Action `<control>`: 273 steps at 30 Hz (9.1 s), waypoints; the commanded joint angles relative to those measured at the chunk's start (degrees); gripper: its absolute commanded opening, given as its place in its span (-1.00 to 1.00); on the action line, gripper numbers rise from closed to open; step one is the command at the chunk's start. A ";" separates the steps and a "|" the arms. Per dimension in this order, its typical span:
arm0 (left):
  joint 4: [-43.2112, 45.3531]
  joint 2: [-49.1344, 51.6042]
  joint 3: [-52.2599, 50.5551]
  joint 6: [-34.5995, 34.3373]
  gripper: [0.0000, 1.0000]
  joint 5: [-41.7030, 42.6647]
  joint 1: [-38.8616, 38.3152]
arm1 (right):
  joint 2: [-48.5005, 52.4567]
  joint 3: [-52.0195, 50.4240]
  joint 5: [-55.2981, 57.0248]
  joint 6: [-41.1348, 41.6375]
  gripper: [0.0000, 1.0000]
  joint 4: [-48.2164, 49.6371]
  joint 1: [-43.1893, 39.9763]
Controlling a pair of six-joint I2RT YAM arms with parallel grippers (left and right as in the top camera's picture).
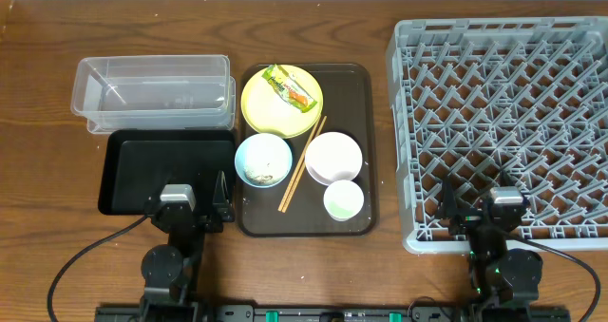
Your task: Sort waste into correct bins and load items into the dishwasher rack
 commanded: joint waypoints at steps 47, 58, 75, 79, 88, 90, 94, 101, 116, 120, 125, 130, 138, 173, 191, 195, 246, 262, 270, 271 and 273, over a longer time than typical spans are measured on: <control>-2.49 0.02 -0.90 0.57 0.93 -0.61 -0.02 | -0.22 -0.24 -1.20 0.02 0.98 0.22 -0.24; -2.54 0.22 0.00 -1.46 0.93 -0.55 -0.02 | -0.22 -0.04 -2.62 3.67 0.98 0.11 -0.26; -21.62 32.33 26.38 -2.27 0.93 7.45 -0.02 | 15.74 19.12 -2.62 6.01 0.99 -14.62 -0.26; -29.35 42.80 35.10 -2.25 0.93 10.34 -0.02 | 24.48 26.71 -2.64 6.01 0.99 -20.33 -0.26; -52.11 60.15 53.55 -2.27 0.93 13.68 -0.02 | 45.51 45.40 -2.62 5.40 0.99 -40.63 -0.26; -55.39 61.90 55.49 -2.27 0.93 13.70 -0.02 | 49.94 49.05 -2.60 4.42 0.98 -44.83 -0.26; -57.33 63.10 55.60 -2.25 0.93 13.25 -0.02 | 55.74 52.68 -2.32 4.28 0.99 -48.00 -0.26; -57.13 63.80 55.36 -2.27 0.93 12.87 -0.02 | 58.45 53.05 -6.91 4.52 0.99 -48.11 -0.26; -47.60 73.20 66.07 -2.23 0.93 19.85 -0.04 | 58.45 53.05 -6.99 4.94 0.99 -48.15 -0.24; -44.46 80.15 72.00 -2.25 0.92 19.87 -0.04 | 58.45 53.02 -7.80 4.94 0.98 -48.06 -0.24; -34.38 86.88 73.70 -2.27 0.87 19.87 -0.83 | 58.45 53.05 -7.82 4.94 0.99 -48.06 -0.24; -24.20 93.64 73.70 -2.25 0.88 19.85 -3.30 | 58.45 53.05 -7.82 4.94 0.99 -47.95 -0.24; -11.82 104.26 73.70 -2.27 0.86 19.87 -7.50 | 58.45 53.02 -7.85 4.94 0.99 -47.98 -0.24; 0.79 116.43 73.68 -2.29 0.04 13.66 -8.17 | 58.45 53.02 -7.85 4.94 0.99 -48.15 -0.24; -5.09 108.56 73.70 -2.32 -0.88 14.47 -8.13 | 58.45 53.02 -7.82 4.94 0.98 -48.19 -0.24; -8.74 100.94 73.70 -2.29 -0.87 12.41 -7.63 | 58.45 53.02 -7.82 4.94 0.99 -48.39 -0.24; -12.02 100.59 72.50 10.84 0.33 7.19 -8.61 | 58.45 53.02 -7.85 4.94 0.99 -48.15 -0.24; -9.38 116.24 72.50 10.82 0.33 7.21 -9.64 | 58.45 53.02 -7.82 4.94 0.98 -48.17 -0.24; -9.42 116.41 72.50 10.82 -0.52 7.19 -9.62 | 58.45 53.02 -7.82 4.94 0.99 -48.13 -0.24; -9.42 116.41 72.50 10.82 -0.61 7.21 -9.64 | 58.45 53.02 -7.82 4.94 0.99 -48.15 -0.24; -9.44 116.41 72.50 10.80 -0.78 7.21 -9.64 | 58.45 53.02 -7.82 4.92 0.99 -48.17 -0.24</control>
